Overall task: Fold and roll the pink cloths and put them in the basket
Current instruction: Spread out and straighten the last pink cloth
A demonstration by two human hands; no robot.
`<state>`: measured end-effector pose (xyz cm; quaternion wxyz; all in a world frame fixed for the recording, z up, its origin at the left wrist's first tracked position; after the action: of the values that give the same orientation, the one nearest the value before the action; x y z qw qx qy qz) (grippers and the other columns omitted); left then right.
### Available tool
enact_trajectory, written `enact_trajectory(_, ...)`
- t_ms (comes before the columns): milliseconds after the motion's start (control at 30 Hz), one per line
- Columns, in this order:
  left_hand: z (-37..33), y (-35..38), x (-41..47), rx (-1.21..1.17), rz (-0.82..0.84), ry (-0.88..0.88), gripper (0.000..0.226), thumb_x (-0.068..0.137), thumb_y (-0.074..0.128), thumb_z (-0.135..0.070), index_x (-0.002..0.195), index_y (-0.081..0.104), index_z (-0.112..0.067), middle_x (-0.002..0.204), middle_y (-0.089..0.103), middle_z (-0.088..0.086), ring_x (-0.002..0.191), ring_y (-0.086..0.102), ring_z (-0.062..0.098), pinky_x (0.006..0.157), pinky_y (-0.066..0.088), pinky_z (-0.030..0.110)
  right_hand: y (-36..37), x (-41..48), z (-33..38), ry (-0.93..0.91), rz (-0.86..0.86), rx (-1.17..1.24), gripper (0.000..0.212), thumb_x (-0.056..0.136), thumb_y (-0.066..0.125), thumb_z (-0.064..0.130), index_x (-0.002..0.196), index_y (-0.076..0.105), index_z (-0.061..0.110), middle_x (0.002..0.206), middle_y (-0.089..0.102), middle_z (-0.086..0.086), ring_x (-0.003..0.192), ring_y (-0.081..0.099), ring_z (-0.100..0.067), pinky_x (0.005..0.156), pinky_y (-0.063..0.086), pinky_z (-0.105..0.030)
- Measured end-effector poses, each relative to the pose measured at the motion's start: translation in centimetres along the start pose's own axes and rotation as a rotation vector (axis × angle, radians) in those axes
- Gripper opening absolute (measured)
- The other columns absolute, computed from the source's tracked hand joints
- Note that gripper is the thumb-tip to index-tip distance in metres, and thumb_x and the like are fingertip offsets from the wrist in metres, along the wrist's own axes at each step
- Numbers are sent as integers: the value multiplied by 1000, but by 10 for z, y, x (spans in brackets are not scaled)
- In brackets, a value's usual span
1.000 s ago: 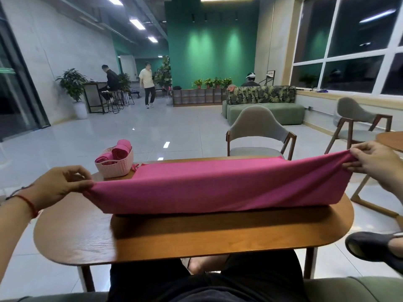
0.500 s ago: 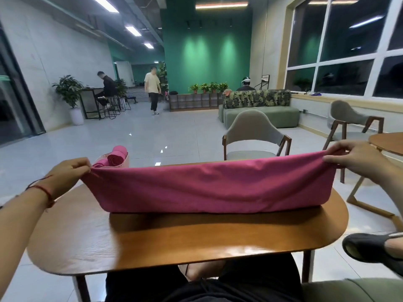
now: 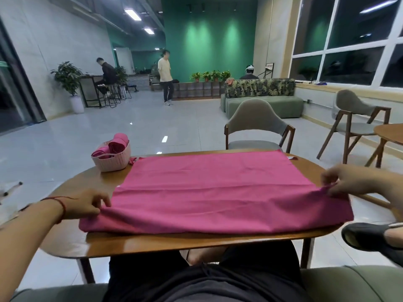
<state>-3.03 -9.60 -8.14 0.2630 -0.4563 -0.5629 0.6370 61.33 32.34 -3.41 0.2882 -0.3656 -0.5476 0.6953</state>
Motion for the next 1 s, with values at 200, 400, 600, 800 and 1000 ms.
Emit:
enact_trajectory(200,-18,24,17,6,48,66,23,61,51,-39,82,59,-34,79,64,-1,77,59,16,80,52,45,36,5,15,9,123,-36,31,74,65,18,93,70,43,91,72,5,84,66,-12,69,51,-27)
enact_trajectory(400,-79,32,20,-14,65,198,18,71,50,-42,83,57,-30,79,60,-9,75,55,9,78,48,35,58,13,33,-2,172,-129,33,82,65,23,103,65,48,101,68,9,92,63,-9,73,49,-21)
enact_trajectory(600,-151,42,31,-72,10,325,14,92,61,-47,95,62,-34,92,66,-14,87,61,9,81,47,25,77,27,69,-112,106,-122,22,80,68,38,102,68,42,104,69,16,97,63,-7,94,54,-36)
enact_trajectory(800,-204,53,48,-120,-74,400,23,91,70,-56,93,62,-34,86,65,-14,77,59,4,71,44,22,96,49,108,-238,-4,-152,11,88,64,34,97,67,40,97,68,19,91,63,-8,86,55,-34)
enact_trajectory(1000,-208,54,52,-91,-149,467,21,96,67,-49,80,59,-36,82,65,-14,71,56,-1,69,43,24,90,45,111,-272,-93,-180,14,94,60,39,105,70,41,104,68,25,95,61,-4,81,52,-29)
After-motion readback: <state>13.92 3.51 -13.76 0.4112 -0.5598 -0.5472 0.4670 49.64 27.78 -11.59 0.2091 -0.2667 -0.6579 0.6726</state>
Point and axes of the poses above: each hand's wrist, its own x-axis towards the middle knuckle, its own y-axis out of the palm, z = x × y, the point moved 4 cm from there along x, towards the middle knuckle
